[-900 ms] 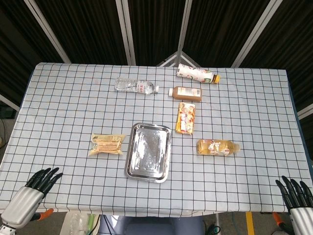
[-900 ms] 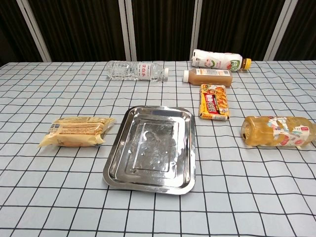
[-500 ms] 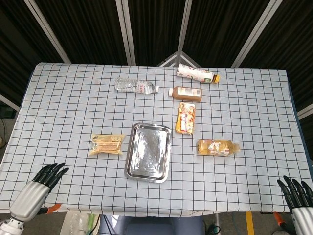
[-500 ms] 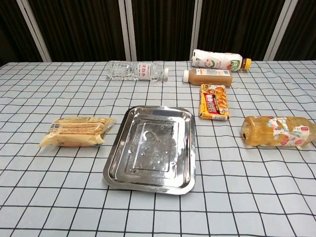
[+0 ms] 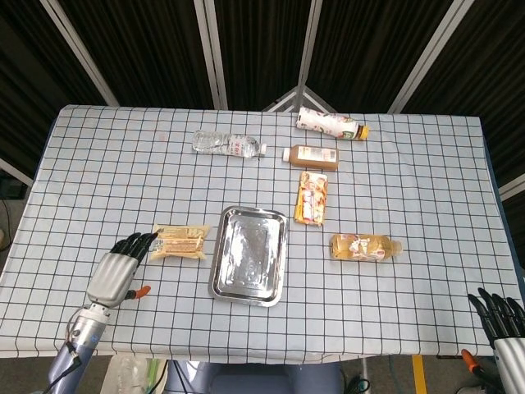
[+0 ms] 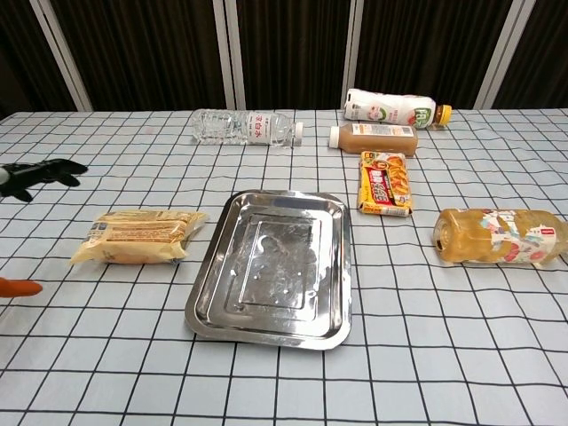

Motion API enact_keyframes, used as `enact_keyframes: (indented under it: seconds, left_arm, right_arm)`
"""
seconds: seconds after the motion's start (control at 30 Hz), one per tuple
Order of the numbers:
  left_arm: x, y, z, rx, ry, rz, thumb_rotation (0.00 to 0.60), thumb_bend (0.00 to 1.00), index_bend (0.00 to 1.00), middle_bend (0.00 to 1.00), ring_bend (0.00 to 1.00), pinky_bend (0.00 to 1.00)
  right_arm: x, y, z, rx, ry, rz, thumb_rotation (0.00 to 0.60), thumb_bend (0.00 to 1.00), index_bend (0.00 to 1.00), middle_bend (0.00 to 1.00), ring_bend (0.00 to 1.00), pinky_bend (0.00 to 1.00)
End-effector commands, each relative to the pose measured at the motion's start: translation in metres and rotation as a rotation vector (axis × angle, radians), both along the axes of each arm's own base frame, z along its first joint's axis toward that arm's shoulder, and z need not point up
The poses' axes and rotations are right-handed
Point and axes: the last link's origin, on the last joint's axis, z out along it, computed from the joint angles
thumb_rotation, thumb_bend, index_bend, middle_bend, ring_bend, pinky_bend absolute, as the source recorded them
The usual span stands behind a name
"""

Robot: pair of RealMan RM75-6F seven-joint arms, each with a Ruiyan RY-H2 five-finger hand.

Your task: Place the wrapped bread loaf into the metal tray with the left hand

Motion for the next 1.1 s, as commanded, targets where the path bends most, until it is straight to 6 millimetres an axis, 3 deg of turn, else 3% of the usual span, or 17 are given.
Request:
enact_keyframes:
  seconds: [0.03, 0.53, 0.63, 0.87, 1.1]
  left_arm:
    - [0.033, 0.033, -0.029, -0.03, 0.05, -0.007, 0.6, 0.16, 0.0, 0.12, 0.11, 0.21]
    - [0.047, 0.073, -0.058, -0.072, 0.179, 0.011, 0.6, 0.17, 0.0, 0.16, 0.12, 0.21]
    - [0.051, 0.076, -0.059, -0.069, 0.188, 0.007, 0.6, 0.18, 0.0, 0.21, 0.16, 0.23]
    - [0.055, 0.08, -0.06, -0.04, 0.226, 0.012, 0.6, 0.26, 0.04, 0.45, 0.41, 0.42]
    - [0.057, 0.077, -0.062, -0.044, 0.231, 0.03, 0.6, 0.3, 0.09, 0.48, 0.43, 0.44]
  right_arm:
    - [-0.003, -0.005, 0.001, 0.003, 0.002, -0.016, 0.6, 0.32, 0.0, 0.0, 0.0, 0.0]
    - [-0.012, -0.013, 0.005, -0.03, 0.012, -0.08, 0.6, 0.32, 0.0, 0.0, 0.0, 0.0]
    - [-0.012, -0.014, 0.004, -0.032, 0.019, -0.084, 0.6, 0.32, 0.0, 0.0, 0.0, 0.0]
    - [-0.013, -0.014, 0.005, -0.028, 0.015, -0.089, 0.6, 0.32, 0.0, 0.0, 0.0, 0.0]
    - [-0.016, -0.015, 0.01, -0.037, 0.001, -0.1, 0.6, 0.32, 0.0, 0.0, 0.0, 0.0]
